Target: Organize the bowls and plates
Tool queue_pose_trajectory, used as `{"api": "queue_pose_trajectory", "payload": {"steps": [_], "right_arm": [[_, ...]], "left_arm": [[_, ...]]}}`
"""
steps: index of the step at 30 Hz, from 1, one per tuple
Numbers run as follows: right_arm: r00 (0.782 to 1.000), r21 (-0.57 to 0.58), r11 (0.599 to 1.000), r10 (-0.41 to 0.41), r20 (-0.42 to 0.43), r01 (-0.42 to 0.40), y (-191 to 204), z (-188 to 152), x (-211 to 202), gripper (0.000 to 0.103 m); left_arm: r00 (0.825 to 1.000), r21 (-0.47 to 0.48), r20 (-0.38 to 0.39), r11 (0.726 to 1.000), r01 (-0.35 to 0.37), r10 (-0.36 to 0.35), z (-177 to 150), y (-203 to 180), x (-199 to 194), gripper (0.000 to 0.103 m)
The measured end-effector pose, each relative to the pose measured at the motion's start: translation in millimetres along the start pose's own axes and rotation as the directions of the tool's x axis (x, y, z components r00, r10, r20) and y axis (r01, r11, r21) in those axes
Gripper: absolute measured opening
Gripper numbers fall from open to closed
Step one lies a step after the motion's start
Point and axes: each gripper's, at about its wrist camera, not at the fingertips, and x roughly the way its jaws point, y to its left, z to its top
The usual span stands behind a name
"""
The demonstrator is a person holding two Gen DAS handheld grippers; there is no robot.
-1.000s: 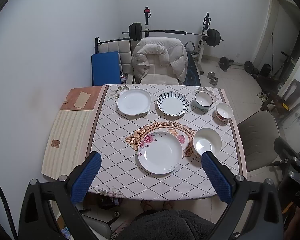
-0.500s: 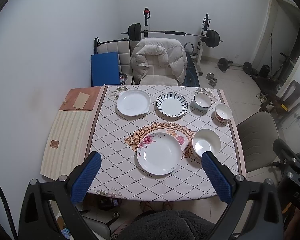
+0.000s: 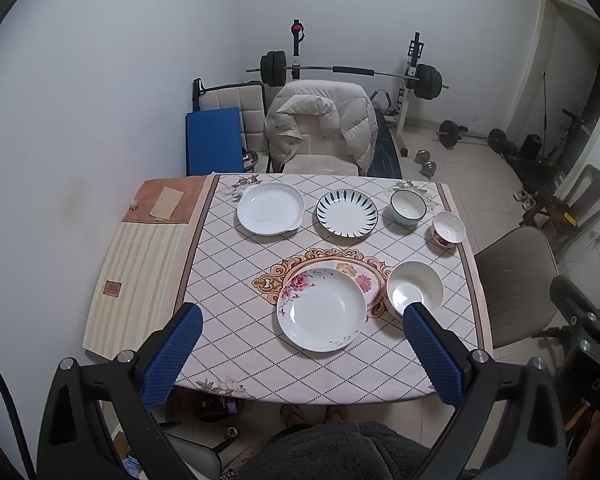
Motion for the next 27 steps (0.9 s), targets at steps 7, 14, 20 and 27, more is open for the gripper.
{"api": "queue_pose_trajectory", "payload": {"steps": [7,14,20,27], "right_arm": [[1.0,0.002,1.0,0.003,0.004,-0.003,-1.0,0.0,0.0,0.103],[1.0,0.003,1.0,0.004,0.005,-0.004,-0.9,-0.9,-0.7,0.103],[1.0,0.001,1.0,0.007,0.006,-0.007,0.3,-1.6,-1.3,0.103],[1.0,0.003,1.0,0.01,0.008,-0.01,1.1,-4.0,-2.6,0.103]], "left_arm": [[1.0,-0.002,0.012,1.0,-0.004,0.004,-2.7,1.0,-2.8,0.102],[1.0,-0.002,0.014,1.0,-0.006,0.006,-3.1,1.5,-2.6,0.102],[1.0,-0.005,0.018,1.0,-0.007,0.007,-5.0,3.6,-3.9,0.102],[1.0,-0.009,0.017,1.0,-0.009,0.009,-5.6,6.8,-4.5,0.102]]}}
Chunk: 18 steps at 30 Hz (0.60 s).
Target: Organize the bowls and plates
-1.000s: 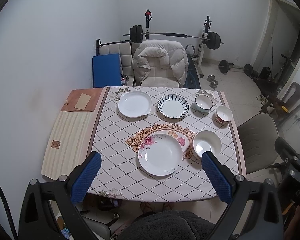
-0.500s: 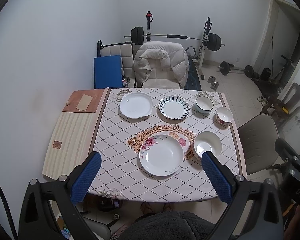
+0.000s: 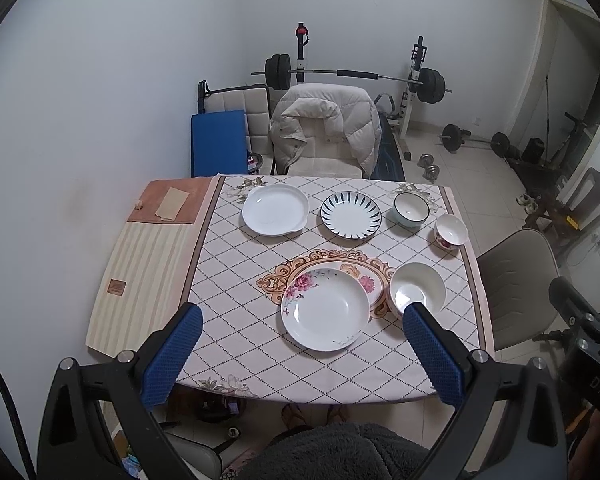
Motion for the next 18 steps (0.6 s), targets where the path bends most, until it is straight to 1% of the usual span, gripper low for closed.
{"api": "queue_pose_trajectory", "payload": {"steps": [9,18], "right_arm": [[1.0,0.003,1.0,-0.005,0.013,0.005,1.2,-1.5,-6.1,0.103],[1.0,0.015,1.0,0.002,0.007,-0.002,2.2,0.3,-4.6,0.103]], "left_arm": [[1.0,-0.008,0.008,1.0,-0.004,0.004,-6.1,4.1,-3.7,0.102],[1.0,-0.01,0.01,1.0,-0.009,0.009,-7.1,3.9,-4.8,0.102]]}}
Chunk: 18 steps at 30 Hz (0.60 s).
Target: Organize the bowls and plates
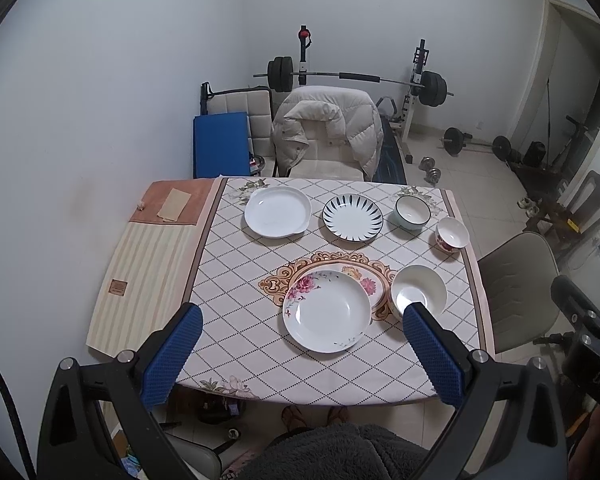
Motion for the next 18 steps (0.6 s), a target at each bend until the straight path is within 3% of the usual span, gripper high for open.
{"api": "queue_pose_trajectory", "payload": {"steps": [5,9,12,17,18], "right_arm": [[0.998,0.027,0.998,0.054,-0.022,-0.053,1.3,-0.2,33.5,0.103],[0.978,-0.017,0.989,0.143,-0.152,-0.147,14.2,-12.9,104.4,0.103],[0.936,0.005,0.978,0.202,-0.287,-0.209,26.5,-33.5,169.7,0.103],[0.824,0.187,0.938,0.347,-0.447,-0.293,40.6,-83.8,282.7,0.103],[0.814,0.199,0.937,0.348,-0.466,-0.287,43.4,-95.3,299.3,0.103]], "left_arm": [[1.0,0.004,-0.014,1.0,-0.021,0.021,5.7,-0.2,29.1,0.103],[0.994,0.009,-0.093,0.998,-0.055,0.056,6.4,5.6,89.6,0.102],[0.981,0.021,-0.176,0.997,-0.081,0.083,-1.0,13.2,146.3,0.102],[0.949,-0.016,-0.309,0.998,-0.069,0.061,-21.6,35.9,241.9,0.102],[0.941,-0.021,-0.335,0.998,-0.059,0.048,-24.8,40.0,260.1,0.1]]}}
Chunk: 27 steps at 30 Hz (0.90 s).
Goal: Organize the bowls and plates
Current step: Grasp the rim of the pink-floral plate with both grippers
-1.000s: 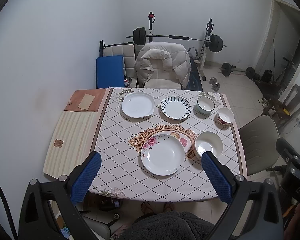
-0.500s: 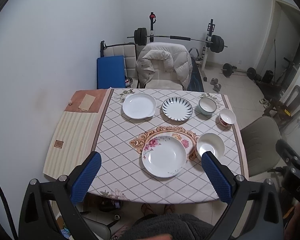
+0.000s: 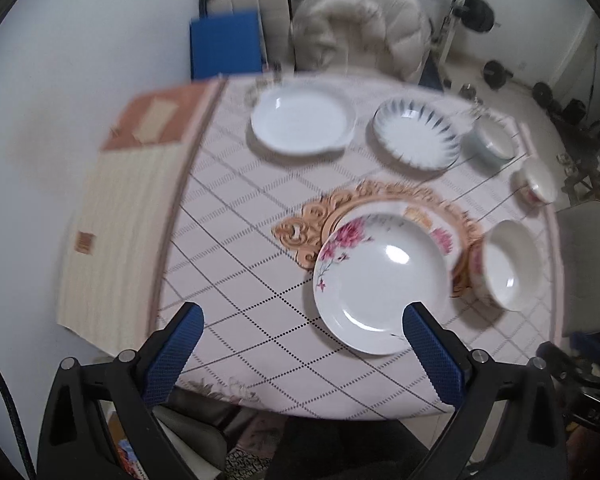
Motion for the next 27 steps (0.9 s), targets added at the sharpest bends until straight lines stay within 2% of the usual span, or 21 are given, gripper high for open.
{"api": "queue_pose_trajectory", "payload": {"steps": [3,4,6,7,8,11,13,17,18,22,23,25,27], "right_arm": [[0.997,0.063,0.998,0.02,-0.075,-0.015,-9.2,3.2,61.8,0.101],[0.995,0.103,0.994,0.043,-0.094,-0.033,-12.7,2.8,79.8,0.1],[0.989,0.174,0.983,0.079,-0.123,-0.057,-18.4,2.2,113.2,0.098],[0.988,0.194,0.979,0.084,-0.128,-0.058,-19.6,2.0,124.0,0.088],[0.987,0.21,0.976,0.09,-0.131,-0.061,-20.2,2.3,136.0,0.079],[0.984,0.282,0.957,0.11,-0.142,-0.067,-22.6,2.8,165.9,0.065],[0.981,0.321,0.944,0.128,-0.145,-0.075,-20.7,4.1,180.2,0.063],[0.98,0.353,0.932,0.141,-0.141,-0.083,-13.4,9.8,198.7,0.059],[0.979,0.361,0.929,0.145,-0.14,-0.086,-12.0,10.5,201.8,0.058],[0.976,0.393,0.914,0.166,-0.138,-0.1,-8.4,14.7,215.3,0.046],[0.976,0.396,0.912,0.171,-0.136,-0.105,-6.8,15.4,218.0,0.043],[0.976,0.396,0.913,0.169,-0.137,-0.102,-4.2,15.7,222.2,0.038],[0.978,0.39,0.916,0.156,-0.137,-0.091,-3.3,15.1,225.5,0.034]], "left_arm": [[0.996,0.006,-0.085,0.999,0.042,-0.041,9.7,7.4,55.1,0.088],[0.991,0.01,-0.116,0.998,0.062,-0.06,13.2,8.9,71.9,0.08],[0.98,0.023,-0.174,0.995,0.1,-0.095,22.6,8.6,99.3,0.071],[0.973,0.042,-0.2,0.991,0.127,-0.116,28.9,7.7,117.6,0.068],[0.968,0.055,-0.214,0.988,0.144,-0.129,33.8,8.5,129.4,0.068],[0.951,0.105,-0.263,0.975,0.196,-0.163,49.6,7.0,166.6,0.068],[0.936,0.149,-0.301,0.961,0.234,-0.182,56.2,2.1,188.8,0.068],[0.912,0.216,-0.352,0.929,0.299,-0.212,61.9,-7.4,212.5,0.066],[0.901,0.23,-0.373,0.918,0.323,-0.223,62.3,-11.2,217.9,0.062],[0.879,0.263,-0.416,0.895,0.36,-0.232,65.5,-20.3,230.4,0.046],[0.875,0.268,-0.423,0.89,0.369,-0.235,65.5,-22.3,231.9,0.045],[0.866,0.275,-0.437,0.881,0.385,-0.242,64.6,-25.5,233.8,0.036],[0.872,0.297,-0.43,0.875,0.383,-0.235,66.1,-29.2,233.9,0.03]]}}
